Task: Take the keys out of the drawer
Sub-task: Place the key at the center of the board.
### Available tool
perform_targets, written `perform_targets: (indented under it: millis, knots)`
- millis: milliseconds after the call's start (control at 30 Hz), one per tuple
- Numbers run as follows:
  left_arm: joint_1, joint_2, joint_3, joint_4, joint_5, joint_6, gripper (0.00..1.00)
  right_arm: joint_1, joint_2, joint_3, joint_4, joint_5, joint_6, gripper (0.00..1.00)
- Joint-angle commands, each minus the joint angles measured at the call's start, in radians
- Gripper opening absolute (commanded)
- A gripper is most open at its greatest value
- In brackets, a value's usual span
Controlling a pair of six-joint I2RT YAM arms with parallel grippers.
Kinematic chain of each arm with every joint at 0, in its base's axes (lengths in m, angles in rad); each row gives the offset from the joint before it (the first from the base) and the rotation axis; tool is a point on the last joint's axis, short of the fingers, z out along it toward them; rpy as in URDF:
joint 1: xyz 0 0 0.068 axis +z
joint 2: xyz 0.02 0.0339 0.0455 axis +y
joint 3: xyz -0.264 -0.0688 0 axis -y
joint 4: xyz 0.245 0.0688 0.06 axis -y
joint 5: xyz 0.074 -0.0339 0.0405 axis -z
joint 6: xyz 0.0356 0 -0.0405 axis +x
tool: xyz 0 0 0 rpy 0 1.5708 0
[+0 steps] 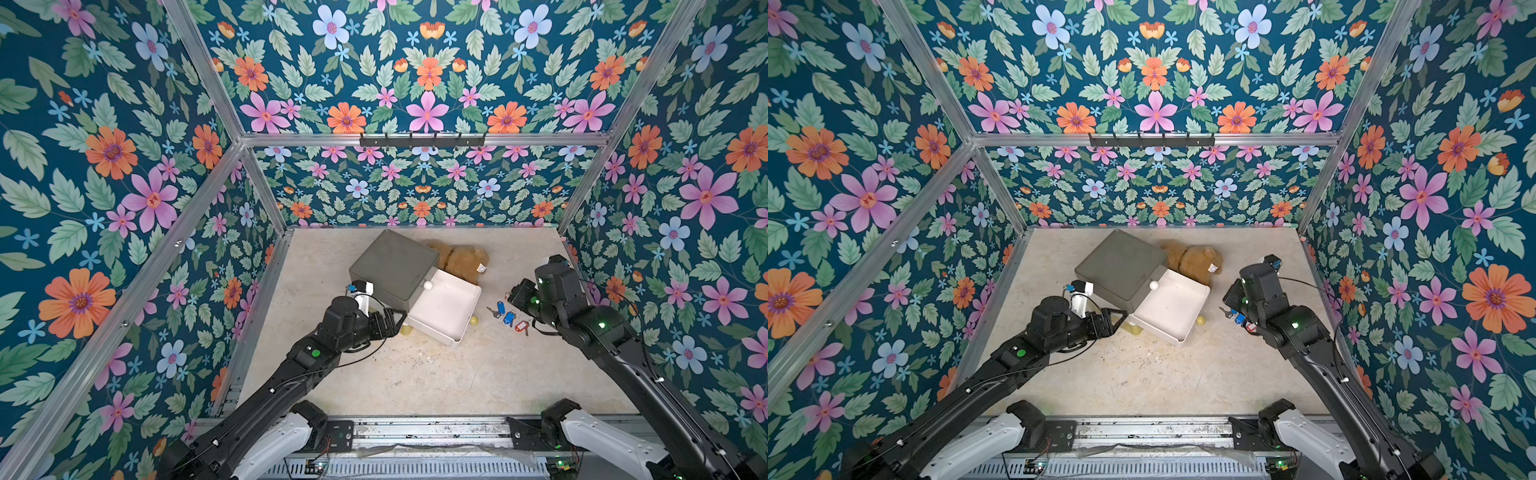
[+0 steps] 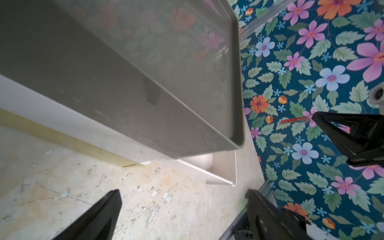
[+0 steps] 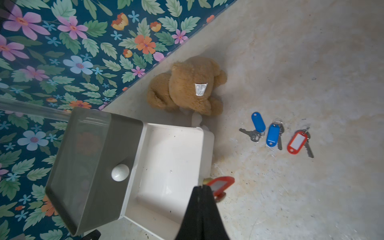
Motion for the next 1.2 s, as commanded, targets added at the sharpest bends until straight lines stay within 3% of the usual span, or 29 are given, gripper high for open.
perform_targets:
  millis: [0,167,367,600,900,1167]
  knots:
    - [-0.077,0.04,0.005,0.069,-0.113,-0.016,0.99,-0.038,-0.035,-0.077,-0.014,-0.009,0.002,0.0]
    - [-0.199,0.093,0.006,0.102,-0.237,-0.021,0.99,-0.136,-0.047,-0.234,0.031,-0.108,-0.007,0.0]
    - [-0.267,0.094,-0.057,0.163,-0.306,-0.074,0.99,-0.254,-0.061,-0.331,0.104,-0.222,-0.023,0.0]
    - [-0.292,0.105,-0.047,0.163,-0.33,-0.04,0.99,-0.311,-0.074,-0.435,0.189,-0.313,0.014,0.0]
    - [-0.296,0.019,-0.098,0.177,-0.377,-0.027,0.99,-0.35,-0.054,-0.521,0.247,-0.372,0.026,0.0]
    - [-0.297,-0.009,-0.118,0.173,-0.385,-0.021,0.99,-0.475,0.004,-0.6,0.349,-0.517,0.02,0.0]
